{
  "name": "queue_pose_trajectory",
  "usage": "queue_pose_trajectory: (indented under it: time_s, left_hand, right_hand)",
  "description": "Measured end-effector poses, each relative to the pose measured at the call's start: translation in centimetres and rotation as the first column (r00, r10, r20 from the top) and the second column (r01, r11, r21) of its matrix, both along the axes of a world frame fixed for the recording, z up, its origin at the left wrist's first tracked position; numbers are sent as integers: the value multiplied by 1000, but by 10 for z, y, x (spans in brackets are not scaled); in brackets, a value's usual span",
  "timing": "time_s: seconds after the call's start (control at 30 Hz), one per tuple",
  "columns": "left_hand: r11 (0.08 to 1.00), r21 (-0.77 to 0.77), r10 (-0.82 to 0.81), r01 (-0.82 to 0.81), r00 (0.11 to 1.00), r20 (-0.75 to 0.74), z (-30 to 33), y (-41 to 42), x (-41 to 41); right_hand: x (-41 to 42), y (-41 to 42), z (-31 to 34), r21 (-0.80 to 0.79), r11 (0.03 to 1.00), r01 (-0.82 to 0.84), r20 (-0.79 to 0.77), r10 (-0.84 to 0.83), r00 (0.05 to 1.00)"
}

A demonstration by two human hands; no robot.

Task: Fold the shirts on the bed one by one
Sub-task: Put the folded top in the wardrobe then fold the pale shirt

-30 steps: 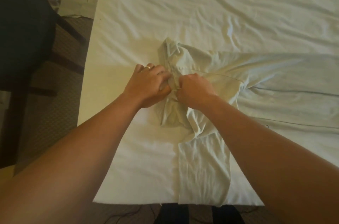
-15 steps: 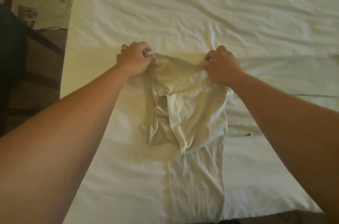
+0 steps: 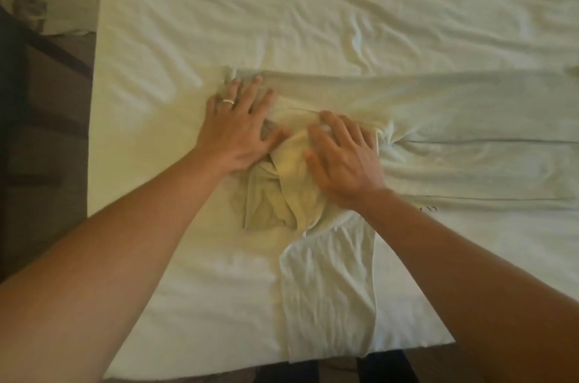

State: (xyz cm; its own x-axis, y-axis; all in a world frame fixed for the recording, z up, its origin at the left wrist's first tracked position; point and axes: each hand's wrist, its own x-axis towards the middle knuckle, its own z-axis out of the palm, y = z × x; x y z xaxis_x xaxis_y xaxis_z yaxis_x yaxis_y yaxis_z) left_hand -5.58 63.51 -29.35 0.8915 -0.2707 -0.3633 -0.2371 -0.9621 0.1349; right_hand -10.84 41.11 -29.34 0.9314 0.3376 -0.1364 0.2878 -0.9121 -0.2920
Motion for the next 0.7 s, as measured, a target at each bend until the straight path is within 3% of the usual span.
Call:
queue_pose_trajectory:
  time_s: [0.1,0.2,0.27,0.33,0.4,0.47,0.53,0.63,0.7]
  left_hand:
    - [997,70,-33,36,998,-49,-8,14,4]
    - [996,89,1,8,994,-106,-2,7,8]
    - [994,112,21,-9,994,-103,7,-2,6]
    - [996,73,57,-56,998,-17,17,-11,1]
    - [999,1,41,-41,994,101,28,-23,-12]
    - [997,-63,-38,45,994,100,35,-33,-28]
    - [991,-85,-102,101,995,-18,36,-41,-41]
    - [993,-102,-82,66,983,-164,29,-43,-51]
    - [993,-101,-77,59,979,-187,26,-41,-51]
  right_hand:
    - [-12,-17,-14,-179,974,-136,-137,112,984]
    - [-14,-15,-11,-165,984,-60,-179,29,983]
    - [-26,-9,1,-78,994,78,-150,-89,985]
    - [-50,-1,15,105,977,184,-14,-183,983]
    - [-82,7,23,299,933,197,66,-227,972]
    - [-116,12,29,361,914,187,37,-214,976]
    - [-146,17,31,233,959,163,-49,-156,987]
    - [-174,30,35,-100,988,121,-259,-143,955]
    - [-179,34,34,-132,986,106,-330,-144,933]
